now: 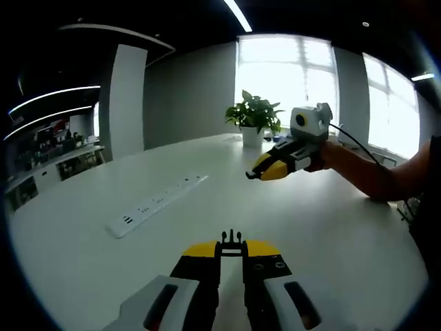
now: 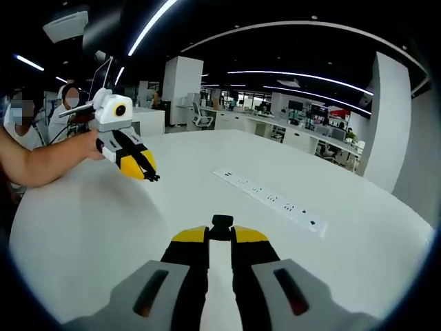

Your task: Snap the two parts of the plastic buckle together until the buckle closes and remains connected.

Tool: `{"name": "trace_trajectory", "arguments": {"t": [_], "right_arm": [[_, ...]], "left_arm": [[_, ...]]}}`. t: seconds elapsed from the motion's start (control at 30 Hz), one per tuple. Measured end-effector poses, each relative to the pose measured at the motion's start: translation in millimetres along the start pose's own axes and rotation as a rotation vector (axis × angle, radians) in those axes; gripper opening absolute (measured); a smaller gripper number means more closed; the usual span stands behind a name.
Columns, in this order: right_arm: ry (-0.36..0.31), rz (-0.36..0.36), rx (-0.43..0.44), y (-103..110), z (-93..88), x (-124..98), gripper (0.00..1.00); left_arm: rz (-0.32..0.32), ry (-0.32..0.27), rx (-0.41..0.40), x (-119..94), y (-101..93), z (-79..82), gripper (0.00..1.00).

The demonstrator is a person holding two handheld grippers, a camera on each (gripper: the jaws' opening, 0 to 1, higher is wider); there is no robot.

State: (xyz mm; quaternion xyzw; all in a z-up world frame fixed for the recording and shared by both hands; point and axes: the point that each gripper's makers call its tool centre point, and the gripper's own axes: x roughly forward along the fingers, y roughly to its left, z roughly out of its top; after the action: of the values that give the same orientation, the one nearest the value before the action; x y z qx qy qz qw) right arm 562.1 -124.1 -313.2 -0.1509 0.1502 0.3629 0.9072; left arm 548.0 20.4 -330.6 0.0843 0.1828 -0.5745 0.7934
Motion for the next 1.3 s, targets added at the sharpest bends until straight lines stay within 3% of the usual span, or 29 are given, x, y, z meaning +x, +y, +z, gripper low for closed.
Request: {"name": "trace_trajectory", "arguments": {"t": [1.3], "right_arm": [[0.007,0.078,-0.014,44.8,-9.5,-23.3,0.10]], "left_arm": [[-0.010,0.050,0.018,-7.3,-42.3,-21.4,0.09]]}}
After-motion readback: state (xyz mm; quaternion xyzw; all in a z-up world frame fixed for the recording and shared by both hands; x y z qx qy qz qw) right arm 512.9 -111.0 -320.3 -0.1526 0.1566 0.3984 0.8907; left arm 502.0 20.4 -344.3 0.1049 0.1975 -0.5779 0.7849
